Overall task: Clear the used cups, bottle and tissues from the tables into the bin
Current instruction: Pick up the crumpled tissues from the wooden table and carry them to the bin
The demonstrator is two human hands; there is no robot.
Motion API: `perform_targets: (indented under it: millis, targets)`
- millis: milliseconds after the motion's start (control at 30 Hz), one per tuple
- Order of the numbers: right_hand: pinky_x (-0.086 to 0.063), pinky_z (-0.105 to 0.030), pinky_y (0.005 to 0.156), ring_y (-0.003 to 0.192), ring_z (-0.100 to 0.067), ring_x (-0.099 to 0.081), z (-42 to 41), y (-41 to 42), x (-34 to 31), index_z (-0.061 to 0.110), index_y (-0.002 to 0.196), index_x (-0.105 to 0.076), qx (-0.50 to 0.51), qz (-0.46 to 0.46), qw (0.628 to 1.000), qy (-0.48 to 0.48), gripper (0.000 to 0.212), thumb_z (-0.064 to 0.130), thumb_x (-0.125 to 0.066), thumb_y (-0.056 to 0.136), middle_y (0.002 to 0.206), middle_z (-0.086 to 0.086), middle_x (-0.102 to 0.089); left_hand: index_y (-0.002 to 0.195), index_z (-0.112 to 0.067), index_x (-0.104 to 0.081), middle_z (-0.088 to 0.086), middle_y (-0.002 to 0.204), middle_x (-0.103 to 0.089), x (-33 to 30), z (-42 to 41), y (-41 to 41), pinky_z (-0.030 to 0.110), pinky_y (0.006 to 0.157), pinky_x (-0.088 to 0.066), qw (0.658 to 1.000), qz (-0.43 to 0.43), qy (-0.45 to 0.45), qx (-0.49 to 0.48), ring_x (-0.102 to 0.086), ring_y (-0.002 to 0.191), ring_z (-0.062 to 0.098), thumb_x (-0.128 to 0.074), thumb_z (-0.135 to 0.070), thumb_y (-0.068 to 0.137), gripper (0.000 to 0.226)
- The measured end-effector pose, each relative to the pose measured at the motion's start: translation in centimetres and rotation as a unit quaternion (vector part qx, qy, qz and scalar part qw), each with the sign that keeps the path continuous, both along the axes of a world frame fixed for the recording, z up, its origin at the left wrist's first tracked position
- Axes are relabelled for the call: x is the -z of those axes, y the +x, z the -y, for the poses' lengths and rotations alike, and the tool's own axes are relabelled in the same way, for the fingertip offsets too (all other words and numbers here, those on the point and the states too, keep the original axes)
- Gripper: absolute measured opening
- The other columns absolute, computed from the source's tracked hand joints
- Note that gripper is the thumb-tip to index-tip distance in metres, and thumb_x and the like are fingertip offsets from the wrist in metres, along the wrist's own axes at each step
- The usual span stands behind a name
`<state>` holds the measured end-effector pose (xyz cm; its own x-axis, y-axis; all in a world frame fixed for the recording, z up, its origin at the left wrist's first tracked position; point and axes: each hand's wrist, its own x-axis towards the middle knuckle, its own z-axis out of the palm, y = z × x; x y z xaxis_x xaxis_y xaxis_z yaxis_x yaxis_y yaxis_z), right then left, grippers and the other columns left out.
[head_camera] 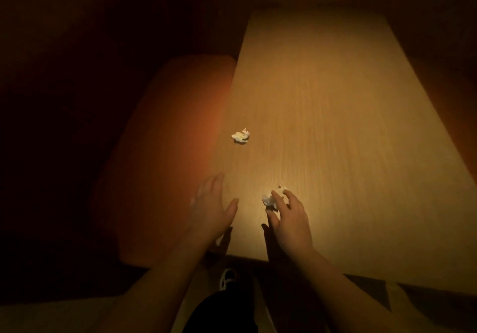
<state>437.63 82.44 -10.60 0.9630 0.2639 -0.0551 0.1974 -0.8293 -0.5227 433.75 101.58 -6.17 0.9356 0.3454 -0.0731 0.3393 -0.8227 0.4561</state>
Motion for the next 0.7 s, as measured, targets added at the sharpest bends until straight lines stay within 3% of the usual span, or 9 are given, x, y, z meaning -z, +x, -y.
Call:
perform_targets:
  millis: [133,367,500,700]
  targets:
    - [-0.032,-0.036,0.106,0.134,-0.022,-0.032,-2.1,1.7,1.1,0.032,0.137,-0.043,0.030,-0.014,0.998,-0.061,0.047,0.034,-0.055,0.091,0.151,0.000,-0.032,0.149,-0.026,-0.016,0.000,0.154,-0.025,1.0,-3.9,4.8,0.046,0.114,-0.022,0.999,-0.020,-0.020,0.044,-0.022,0.140,0.019,-0.047,-0.050,0.090,0.070]
    - [-0.036,-0.031,0.097,0.123,-0.020,-0.039,-2.1,4.8,2.5,0.030,0.123,-0.059,0.109,-0.040,0.991,-0.060,0.033,0.029,-0.058,0.090,0.135,0.000,-0.048,0.149,-0.022,-0.020,0.001,0.154,-0.025,3.5,-5.6,13.5,0.043,0.114,-0.020,0.992,-0.036,-0.029,0.117,-0.020,0.141,0.019,-0.049,-0.044,0.091,0.068]
    - [-0.037,-0.030,0.099,0.124,-0.018,-0.041,-2.1,6.8,2.9,0.025,0.122,-0.061,0.152,-0.049,0.986,-0.045,0.034,0.028,-0.061,0.088,0.133,0.000,-0.050,0.148,-0.020,-0.021,0.003,0.153,-0.027,4.6,-5.7,19.0,0.043,0.113,-0.022,0.988,-0.036,-0.010,0.148,-0.024,0.139,0.021,-0.052,-0.037,0.090,0.068]
    - [-0.041,-0.028,0.094,0.111,-0.011,-0.043,-2.0,7.8,2.6,0.024,0.120,-0.062,0.133,-0.059,0.988,-0.044,0.032,0.029,-0.060,0.088,0.116,0.006,-0.055,0.149,-0.024,-0.023,0.003,0.150,-0.032,6.5,-6.1,23.4,0.039,0.109,-0.026,0.978,-0.028,0.020,0.205,-0.030,0.135,0.023,-0.053,-0.018,0.092,0.065]
